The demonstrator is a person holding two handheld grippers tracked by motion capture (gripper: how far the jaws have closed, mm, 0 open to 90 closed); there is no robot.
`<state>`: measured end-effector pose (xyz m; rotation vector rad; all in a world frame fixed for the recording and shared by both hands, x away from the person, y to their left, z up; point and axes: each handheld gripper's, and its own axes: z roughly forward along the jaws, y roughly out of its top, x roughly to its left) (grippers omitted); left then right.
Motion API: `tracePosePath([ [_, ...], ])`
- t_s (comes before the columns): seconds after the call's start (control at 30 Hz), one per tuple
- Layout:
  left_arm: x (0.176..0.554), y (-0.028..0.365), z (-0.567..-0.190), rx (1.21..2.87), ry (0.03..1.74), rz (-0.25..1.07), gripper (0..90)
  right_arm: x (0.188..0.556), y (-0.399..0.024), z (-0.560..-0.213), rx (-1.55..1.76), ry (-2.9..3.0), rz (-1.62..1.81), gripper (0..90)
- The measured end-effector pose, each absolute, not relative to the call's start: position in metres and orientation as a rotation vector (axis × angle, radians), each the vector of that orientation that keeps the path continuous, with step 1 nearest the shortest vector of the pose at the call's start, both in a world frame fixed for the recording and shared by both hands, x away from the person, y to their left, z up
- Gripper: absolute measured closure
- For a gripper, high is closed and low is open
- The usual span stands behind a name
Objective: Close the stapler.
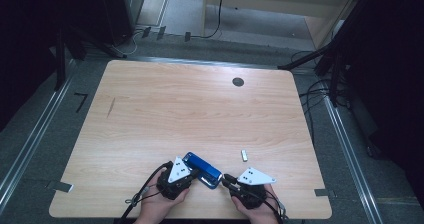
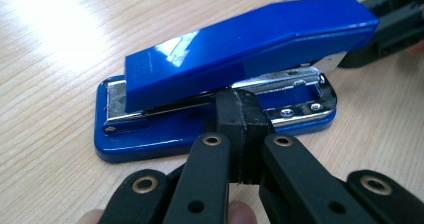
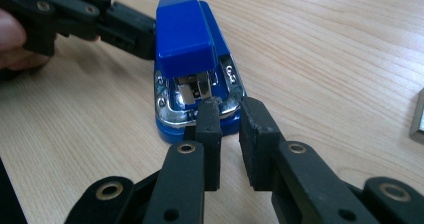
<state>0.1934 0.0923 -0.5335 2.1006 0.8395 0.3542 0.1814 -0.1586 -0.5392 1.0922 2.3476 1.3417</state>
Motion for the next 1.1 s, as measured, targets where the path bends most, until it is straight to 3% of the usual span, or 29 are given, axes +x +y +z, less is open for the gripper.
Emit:
tracePosePath([
  [1.1,0.1952,0.0929,-0.5336,2.095,0.847,0.352,90.0,0.1780,-0.1527,-0.5408,1.094,2.383,1.338,84.5],
])
